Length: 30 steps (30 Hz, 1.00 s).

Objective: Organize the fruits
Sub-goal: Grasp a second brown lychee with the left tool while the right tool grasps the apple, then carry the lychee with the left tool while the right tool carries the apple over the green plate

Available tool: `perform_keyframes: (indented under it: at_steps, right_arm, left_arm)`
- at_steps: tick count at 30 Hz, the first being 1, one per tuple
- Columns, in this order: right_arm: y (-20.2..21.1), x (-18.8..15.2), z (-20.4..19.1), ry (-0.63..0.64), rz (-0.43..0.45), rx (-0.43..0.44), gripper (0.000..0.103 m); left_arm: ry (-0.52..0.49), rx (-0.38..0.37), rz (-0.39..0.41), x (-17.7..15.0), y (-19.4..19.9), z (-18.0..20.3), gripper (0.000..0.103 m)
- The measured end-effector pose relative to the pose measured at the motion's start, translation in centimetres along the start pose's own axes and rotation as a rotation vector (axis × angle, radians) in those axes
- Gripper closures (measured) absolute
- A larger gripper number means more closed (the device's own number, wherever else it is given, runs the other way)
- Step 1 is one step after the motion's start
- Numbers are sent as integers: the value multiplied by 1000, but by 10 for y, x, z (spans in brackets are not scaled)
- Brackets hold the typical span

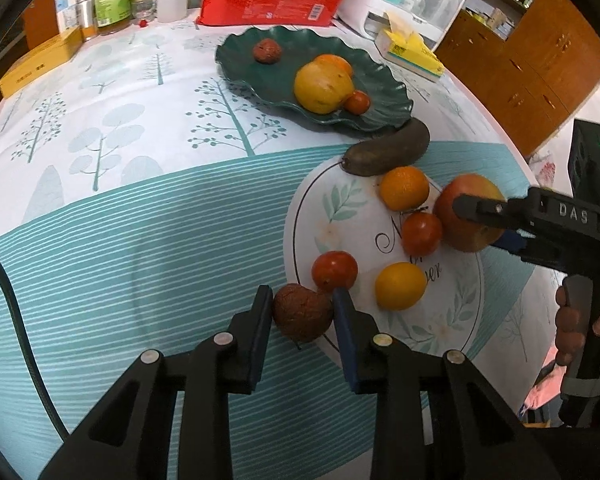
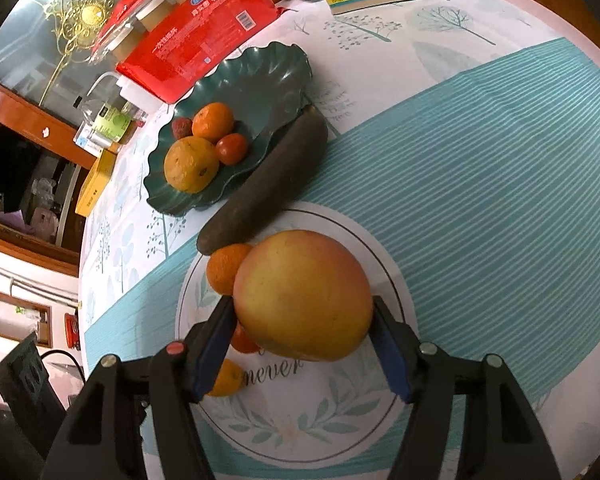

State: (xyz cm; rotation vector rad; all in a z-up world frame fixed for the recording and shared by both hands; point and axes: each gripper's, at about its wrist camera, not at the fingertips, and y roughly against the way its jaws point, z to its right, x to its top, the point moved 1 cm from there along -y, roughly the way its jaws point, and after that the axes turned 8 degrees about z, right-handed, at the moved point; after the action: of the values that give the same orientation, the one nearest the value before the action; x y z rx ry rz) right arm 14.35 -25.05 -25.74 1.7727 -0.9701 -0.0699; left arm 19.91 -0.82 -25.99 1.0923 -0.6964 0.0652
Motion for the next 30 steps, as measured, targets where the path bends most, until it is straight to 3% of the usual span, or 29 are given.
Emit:
perform_keyframes:
  at_steps: [15,30]
  right_arm:
    - [21,20,3,105,-45,85,37]
    - [20,72,-5,141,-36,141,37]
  left_arm:
    - [104,118,122,21,32,10,74]
    - [111,192,245,85,35,9,74]
